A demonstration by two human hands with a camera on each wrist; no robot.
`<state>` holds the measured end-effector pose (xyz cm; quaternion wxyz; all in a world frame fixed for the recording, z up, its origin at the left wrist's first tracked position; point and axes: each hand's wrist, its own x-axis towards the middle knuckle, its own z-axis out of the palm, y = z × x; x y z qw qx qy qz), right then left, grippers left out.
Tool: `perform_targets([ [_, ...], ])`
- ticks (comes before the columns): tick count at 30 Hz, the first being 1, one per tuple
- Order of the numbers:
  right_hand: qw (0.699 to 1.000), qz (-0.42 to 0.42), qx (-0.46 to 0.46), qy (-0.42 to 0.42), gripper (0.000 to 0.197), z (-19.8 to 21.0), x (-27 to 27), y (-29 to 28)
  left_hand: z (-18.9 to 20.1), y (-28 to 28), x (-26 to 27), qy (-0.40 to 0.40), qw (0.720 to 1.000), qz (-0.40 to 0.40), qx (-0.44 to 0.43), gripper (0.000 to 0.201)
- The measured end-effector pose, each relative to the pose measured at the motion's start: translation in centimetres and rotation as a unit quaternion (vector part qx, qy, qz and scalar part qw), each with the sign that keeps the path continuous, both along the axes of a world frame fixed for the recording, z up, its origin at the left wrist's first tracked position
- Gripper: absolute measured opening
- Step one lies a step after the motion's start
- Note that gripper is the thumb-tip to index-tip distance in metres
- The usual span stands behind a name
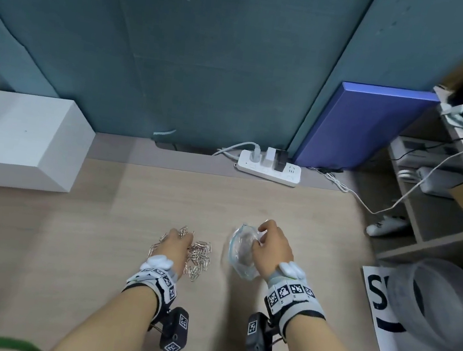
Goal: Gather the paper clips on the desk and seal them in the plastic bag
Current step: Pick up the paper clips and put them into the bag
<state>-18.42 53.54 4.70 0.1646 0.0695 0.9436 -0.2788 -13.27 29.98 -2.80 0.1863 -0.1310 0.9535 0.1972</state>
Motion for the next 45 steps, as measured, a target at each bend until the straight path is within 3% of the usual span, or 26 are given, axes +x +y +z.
perform_targets([
  [7, 0.999, -0.040, -0.014, 0.002, 0.025, -0.3, -0.6, -0.3, 1.4, -0.6, -0.5, 0.035, 0.999, 0.021, 0.009, 0.012],
  [13, 0.999, -0.049, 0.014, -0.020, 0.024, -0.7, -0.7, 0.0, 4.0, 4.5, -2.6, 0.100, 0.979, -0.005, 0.175, 0.008],
  [15, 0.998, -0.048, 0.022, -0.028, 0.024, -1.0, -0.9, -0.1, 4.0, 6.3, -3.3, 0.087, 0.971, -0.036, 0.220, 0.011],
  [19, 0.998, -0.041, 0.024, -0.038, 0.021, -1.1, -1.1, -0.1, 3.5, 8.1, -3.6, 0.061, 0.961, -0.102, 0.248, 0.034],
  [21, 0.998, -0.043, 0.026, -0.042, 0.023, -1.0, -1.1, 0.1, 3.4, 7.5, -3.5, 0.080, 0.960, -0.082, 0.255, 0.034],
  [23, 0.998, -0.046, 0.024, -0.045, 0.023, -0.8, -1.0, 0.4, 2.9, 6.0, -3.3, 0.110, 0.966, -0.033, 0.230, 0.027],
  [26, 0.998, -0.043, 0.030, -0.033, 0.022, -0.7, -1.0, 0.8, 2.2, 2.9, -2.2, 0.101, 0.990, 0.015, 0.093, 0.018],
  [29, 0.997, -0.061, 0.046, -0.012, 0.026, -0.4, -1.2, 1.5, 1.9, 1.5, -1.1, 0.080, 0.996, -0.023, -0.036, 0.032],
  [32, 0.996, -0.078, 0.053, 0.002, 0.027, -0.4, -1.4, 2.4, 0.9, 2.7, -1.3, 0.117, 0.983, -0.142, -0.012, 0.042],
  [34, 0.995, -0.089, 0.049, 0.010, 0.026, -0.5, -1.5, 2.9, 0.0, 4.5, -1.7, 0.128, 0.960, -0.249, 0.007, 0.048],
  [37, 0.995, -0.091, 0.035, 0.016, 0.024, -0.7, -1.5, 3.3, -0.6, 6.4, -2.1, 0.138, 0.926, -0.350, 0.014, 0.037],
  [40, 0.996, -0.081, 0.024, 0.024, 0.024, -1.0, -1.2, 3.4, -1.4, 5.9, -1.9, 0.145, 0.908, -0.392, -0.024, 0.038],
  [45, 0.994, -0.102, 0.021, 0.043, 0.026, -0.9, -1.7, 4.8, -1.6, 5.1, -0.8, 0.105, 0.911, -0.397, -0.047, 0.069],
])
